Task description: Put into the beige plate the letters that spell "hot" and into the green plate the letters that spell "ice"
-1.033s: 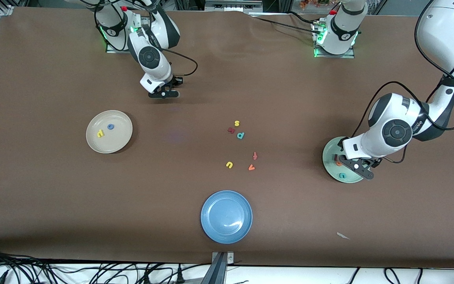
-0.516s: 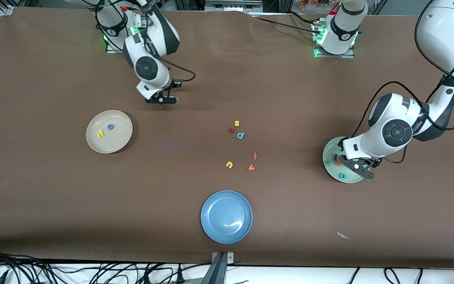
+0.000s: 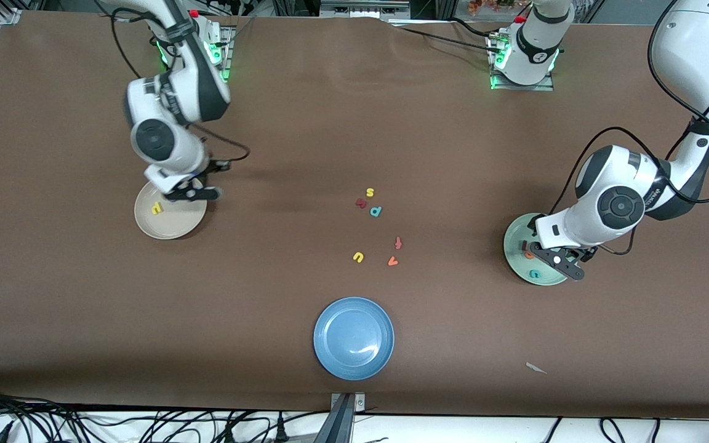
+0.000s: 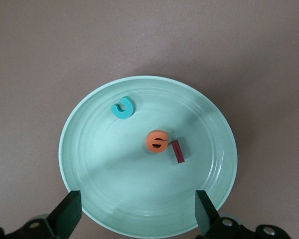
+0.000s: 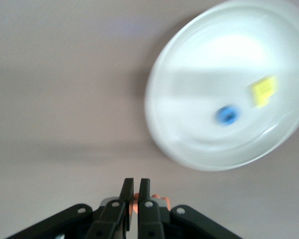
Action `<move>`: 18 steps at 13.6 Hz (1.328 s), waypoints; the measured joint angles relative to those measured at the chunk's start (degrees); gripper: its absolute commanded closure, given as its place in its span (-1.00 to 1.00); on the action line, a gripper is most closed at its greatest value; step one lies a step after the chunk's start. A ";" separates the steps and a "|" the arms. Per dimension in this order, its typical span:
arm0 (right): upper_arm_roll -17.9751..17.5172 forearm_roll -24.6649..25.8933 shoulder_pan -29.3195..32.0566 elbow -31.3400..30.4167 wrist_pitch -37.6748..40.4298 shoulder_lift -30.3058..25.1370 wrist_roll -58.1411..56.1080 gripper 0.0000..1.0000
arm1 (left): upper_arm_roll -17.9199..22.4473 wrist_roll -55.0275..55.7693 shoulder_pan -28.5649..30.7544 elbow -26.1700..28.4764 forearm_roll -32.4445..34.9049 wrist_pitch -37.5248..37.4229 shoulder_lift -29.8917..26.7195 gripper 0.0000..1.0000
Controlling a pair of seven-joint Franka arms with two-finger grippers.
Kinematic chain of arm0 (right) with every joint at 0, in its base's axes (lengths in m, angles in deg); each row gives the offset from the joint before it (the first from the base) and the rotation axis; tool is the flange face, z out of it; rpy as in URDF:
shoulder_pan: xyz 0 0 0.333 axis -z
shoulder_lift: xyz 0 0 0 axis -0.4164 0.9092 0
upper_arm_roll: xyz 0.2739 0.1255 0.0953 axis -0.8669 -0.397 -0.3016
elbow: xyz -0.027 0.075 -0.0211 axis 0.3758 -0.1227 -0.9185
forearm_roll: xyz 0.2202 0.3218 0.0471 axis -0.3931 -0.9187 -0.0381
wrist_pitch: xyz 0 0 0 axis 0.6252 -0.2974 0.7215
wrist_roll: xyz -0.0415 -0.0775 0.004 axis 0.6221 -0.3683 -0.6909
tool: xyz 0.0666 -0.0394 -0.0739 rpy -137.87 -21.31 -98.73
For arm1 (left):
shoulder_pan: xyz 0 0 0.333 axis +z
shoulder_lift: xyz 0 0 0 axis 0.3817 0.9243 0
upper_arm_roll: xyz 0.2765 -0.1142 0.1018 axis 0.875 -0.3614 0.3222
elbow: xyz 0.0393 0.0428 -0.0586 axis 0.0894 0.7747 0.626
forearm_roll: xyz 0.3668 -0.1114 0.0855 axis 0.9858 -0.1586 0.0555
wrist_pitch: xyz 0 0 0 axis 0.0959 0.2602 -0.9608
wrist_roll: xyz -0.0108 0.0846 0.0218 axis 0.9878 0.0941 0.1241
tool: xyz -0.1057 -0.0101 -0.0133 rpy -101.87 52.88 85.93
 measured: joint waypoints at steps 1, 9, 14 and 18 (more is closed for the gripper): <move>1.56 0.23 1.02 1.69 -0.01 1.56 -2.21 1.00 | -0.04 0.00 0.00 -0.27 0.00 0.00 -0.01 -1.00; 1.70 -3.07 5.59 7.69 -4.71 13.67 -6.51 -0.20 | -4.02 1.21 -0.24 -8.25 -7.09 -7.84 -4.16 -1.00; 1.72 -3.48 5.50 11.29 -3.46 13.43 -6.53 -0.90 | -5.06 7.61 -2.26 -18.71 -10.42 -19.92 -6.80 -1.00; 3.92 -3.53 5.54 20.32 11.79 9.01 -6.53 -0.97 | 8.09 9.65 -12.47 -20.40 -17.16 -20.28 -11.63 -1.00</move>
